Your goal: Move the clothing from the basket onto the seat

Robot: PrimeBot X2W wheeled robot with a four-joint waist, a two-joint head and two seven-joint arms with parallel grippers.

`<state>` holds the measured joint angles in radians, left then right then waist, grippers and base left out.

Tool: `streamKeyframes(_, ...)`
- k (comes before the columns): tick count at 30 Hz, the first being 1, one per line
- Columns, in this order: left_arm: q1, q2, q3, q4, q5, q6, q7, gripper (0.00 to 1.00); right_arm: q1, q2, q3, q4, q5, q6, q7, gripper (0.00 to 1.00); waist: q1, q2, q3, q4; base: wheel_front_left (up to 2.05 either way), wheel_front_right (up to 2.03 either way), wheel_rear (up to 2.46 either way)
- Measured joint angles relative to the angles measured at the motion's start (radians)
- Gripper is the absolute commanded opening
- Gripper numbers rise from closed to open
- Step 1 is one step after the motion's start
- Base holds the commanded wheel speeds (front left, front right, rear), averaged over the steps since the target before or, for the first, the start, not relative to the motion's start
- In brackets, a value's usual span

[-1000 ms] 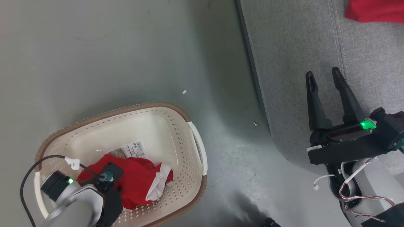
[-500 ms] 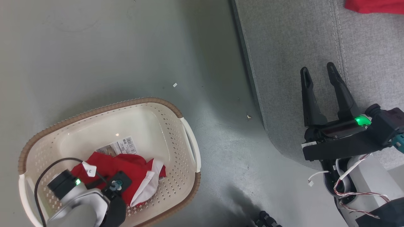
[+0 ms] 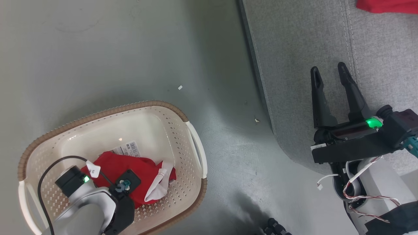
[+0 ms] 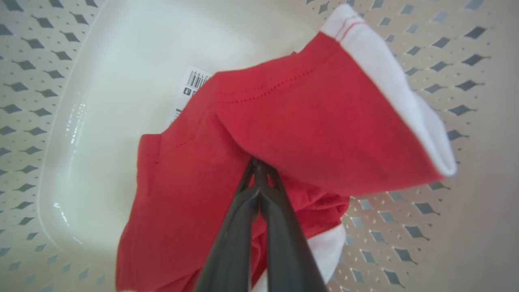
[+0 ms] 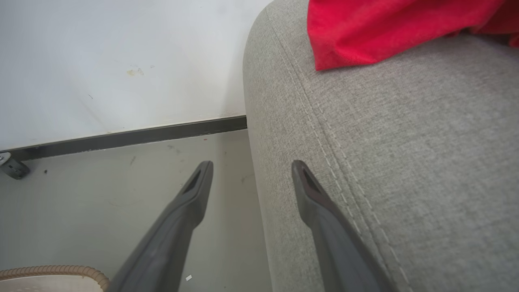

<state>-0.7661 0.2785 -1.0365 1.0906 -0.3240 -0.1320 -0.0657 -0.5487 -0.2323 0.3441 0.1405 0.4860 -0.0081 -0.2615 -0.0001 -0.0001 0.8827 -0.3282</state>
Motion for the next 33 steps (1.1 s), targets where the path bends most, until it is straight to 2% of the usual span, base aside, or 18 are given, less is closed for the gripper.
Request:
streamKeyframes(13, -0.01, -0.026, -0.001, 0.033, -0.064, 0.0, -0.098, 0.0, -0.016, 0.018, -0.024, 0.068, -0.003, 0.026, 0.002, 1.0, 0.0, 0.0001, -0.074, 0.015, 0.0, 0.0, 0.0)
streamKeyframes(28, 0.041, -0.073, 0.012, 0.013, -0.178, 0.0, -0.161, 0.0, 0.006, 0.013, -0.073, 0.144, -0.003, 0.054, 0.002, 1.0, 0.0, 0.0, -0.259, 0.06, 0.0, 0.0, 0.0)
streamKeyframes(29, 0.049, -0.076, 0.021, 0.011, -0.187, 0.0, -0.167, 0.42, 0.011, 0.014, -0.073, 0.152, -0.003, 0.056, 0.002, 1.0, 0.0, 0.0, -0.273, 0.064, 0.0, 0.0, 0.0)
streamKeyframes(30, 0.056, -0.079, 0.026, 0.009, -0.196, 0.0, -0.167, 1.0, 0.014, 0.014, -0.075, 0.158, -0.003, 0.057, 0.002, 1.0, 0.0, 0.0, -0.287, 0.068, 0.0, 0.0, 0.0)
streamKeyframes(33, 0.07, -0.086, 0.035, -0.002, -0.229, 0.0, -0.174, 1.0, 0.027, 0.013, -0.079, 0.167, -0.003, 0.063, 0.002, 1.0, -0.0001, 0.0, -0.33, 0.079, 0.0, 0.0, 0.0)
